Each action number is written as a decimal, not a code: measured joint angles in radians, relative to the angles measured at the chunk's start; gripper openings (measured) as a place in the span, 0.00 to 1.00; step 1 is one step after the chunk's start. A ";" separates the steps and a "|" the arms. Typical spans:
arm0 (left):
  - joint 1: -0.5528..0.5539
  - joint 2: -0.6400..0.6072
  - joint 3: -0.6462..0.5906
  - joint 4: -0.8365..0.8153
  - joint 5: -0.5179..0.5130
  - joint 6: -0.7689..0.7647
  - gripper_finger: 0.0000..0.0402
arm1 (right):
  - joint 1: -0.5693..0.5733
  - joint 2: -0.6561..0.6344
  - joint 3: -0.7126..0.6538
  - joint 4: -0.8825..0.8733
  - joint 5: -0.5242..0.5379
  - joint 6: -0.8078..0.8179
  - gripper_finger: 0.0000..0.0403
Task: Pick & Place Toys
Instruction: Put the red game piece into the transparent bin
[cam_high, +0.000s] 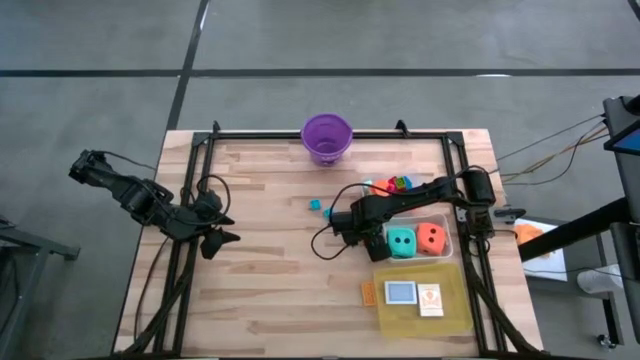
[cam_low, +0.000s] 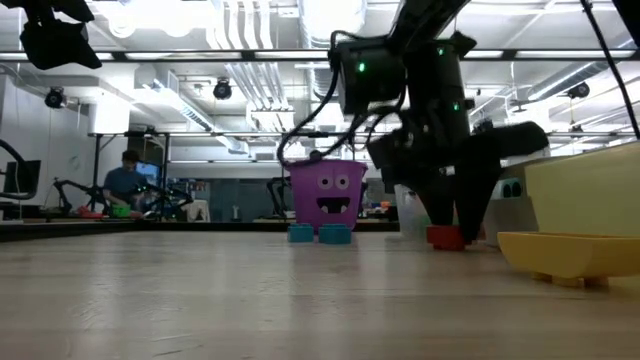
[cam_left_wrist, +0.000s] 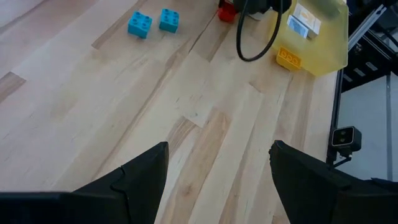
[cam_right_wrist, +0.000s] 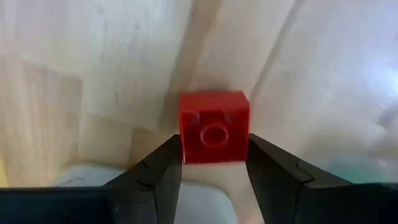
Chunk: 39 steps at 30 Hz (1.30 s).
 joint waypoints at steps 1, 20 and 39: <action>0.000 0.000 0.000 0.000 0.000 0.000 0.67 | 0.000 0.004 -0.001 0.005 -0.004 0.002 0.43; 0.000 0.000 0.000 0.000 0.000 0.000 0.67 | 0.036 0.004 0.001 0.010 0.008 0.067 0.55; 0.000 0.000 0.000 0.000 0.000 0.001 0.67 | 0.054 0.003 0.003 0.042 0.021 0.195 0.53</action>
